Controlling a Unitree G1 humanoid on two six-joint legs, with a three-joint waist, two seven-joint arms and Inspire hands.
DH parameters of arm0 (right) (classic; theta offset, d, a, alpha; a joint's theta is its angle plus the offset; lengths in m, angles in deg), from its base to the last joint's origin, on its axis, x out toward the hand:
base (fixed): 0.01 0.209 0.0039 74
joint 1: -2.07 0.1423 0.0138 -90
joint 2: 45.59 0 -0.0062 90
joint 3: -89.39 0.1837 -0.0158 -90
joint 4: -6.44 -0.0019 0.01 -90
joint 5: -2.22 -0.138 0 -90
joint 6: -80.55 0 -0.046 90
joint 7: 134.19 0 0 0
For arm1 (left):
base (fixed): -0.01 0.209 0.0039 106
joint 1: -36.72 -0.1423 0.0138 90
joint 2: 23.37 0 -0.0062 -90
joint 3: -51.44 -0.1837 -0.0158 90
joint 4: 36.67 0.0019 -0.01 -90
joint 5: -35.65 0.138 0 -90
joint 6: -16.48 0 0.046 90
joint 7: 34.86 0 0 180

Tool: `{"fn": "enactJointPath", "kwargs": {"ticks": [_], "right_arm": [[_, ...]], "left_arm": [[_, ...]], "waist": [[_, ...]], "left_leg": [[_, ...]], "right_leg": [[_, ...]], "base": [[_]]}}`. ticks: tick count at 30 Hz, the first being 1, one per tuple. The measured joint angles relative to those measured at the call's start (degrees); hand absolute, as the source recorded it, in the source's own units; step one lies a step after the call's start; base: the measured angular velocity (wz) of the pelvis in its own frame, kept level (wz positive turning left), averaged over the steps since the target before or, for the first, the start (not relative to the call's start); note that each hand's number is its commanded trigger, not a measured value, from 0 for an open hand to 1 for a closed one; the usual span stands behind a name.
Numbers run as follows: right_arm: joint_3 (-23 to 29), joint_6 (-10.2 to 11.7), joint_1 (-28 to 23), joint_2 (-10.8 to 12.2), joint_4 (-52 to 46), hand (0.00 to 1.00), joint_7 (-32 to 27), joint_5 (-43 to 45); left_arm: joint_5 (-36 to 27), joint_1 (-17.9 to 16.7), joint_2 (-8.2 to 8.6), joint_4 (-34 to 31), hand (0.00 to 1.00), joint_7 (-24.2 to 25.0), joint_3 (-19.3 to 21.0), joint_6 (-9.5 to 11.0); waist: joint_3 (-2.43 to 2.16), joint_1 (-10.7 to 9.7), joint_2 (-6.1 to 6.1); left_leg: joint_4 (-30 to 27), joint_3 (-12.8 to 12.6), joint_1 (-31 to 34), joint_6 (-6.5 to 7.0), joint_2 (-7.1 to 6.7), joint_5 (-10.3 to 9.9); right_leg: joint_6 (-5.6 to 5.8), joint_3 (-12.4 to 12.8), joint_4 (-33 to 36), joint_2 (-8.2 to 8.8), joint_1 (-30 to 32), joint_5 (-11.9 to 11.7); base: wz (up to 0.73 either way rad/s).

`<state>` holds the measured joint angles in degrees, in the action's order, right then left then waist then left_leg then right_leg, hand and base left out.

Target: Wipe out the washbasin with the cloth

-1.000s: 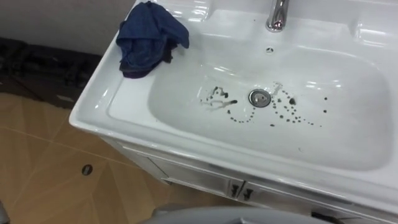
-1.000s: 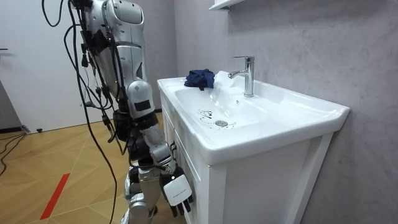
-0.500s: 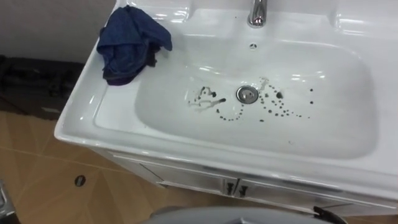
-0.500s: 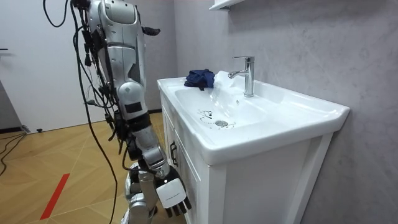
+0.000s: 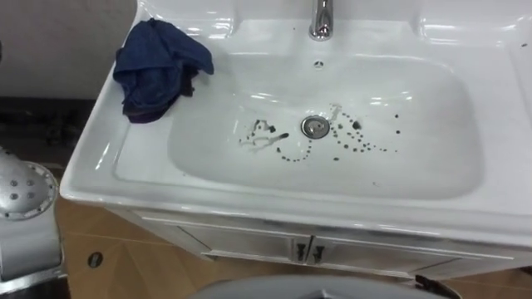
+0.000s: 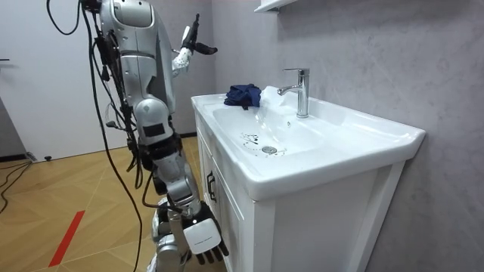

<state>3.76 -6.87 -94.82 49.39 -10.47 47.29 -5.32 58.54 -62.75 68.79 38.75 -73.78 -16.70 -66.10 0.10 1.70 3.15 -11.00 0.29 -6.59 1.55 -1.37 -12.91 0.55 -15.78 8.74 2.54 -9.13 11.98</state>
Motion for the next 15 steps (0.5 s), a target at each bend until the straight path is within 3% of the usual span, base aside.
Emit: {"fn": "enactJointPath", "kwargs": {"ticks": [7,15], "right_arm": [[0.0,-0.1,0.8,0.0,0.7,0.0,0.6,1.2],[-0.9,0.0,1.3,0.0,1.2,0.0,0.4,1.1]], "left_arm": [[8.1,1.2,-0.03,0.0,0.0,3.7,-4.6,-2.1],[9.6,2.3,-0.01,0.1,0.0,3.8,-8.7,-2.6]], "waist": [[-0.07,-0.6,-0.36],[0.29,-1.9,-0.07]], "left_leg": [[0.1,-0.1,0.0,0.0,0.06,0.0],[0.2,-0.8,-0.1,0.0,0.24,0.0]], "right_leg": [[0.06,0.2,-0.2,0.0,-0.3,-0.2],[-0.06,1.0,-0.2,-0.18,-0.2,-0.3]], "base": [[0.0],[-0.04]]}}
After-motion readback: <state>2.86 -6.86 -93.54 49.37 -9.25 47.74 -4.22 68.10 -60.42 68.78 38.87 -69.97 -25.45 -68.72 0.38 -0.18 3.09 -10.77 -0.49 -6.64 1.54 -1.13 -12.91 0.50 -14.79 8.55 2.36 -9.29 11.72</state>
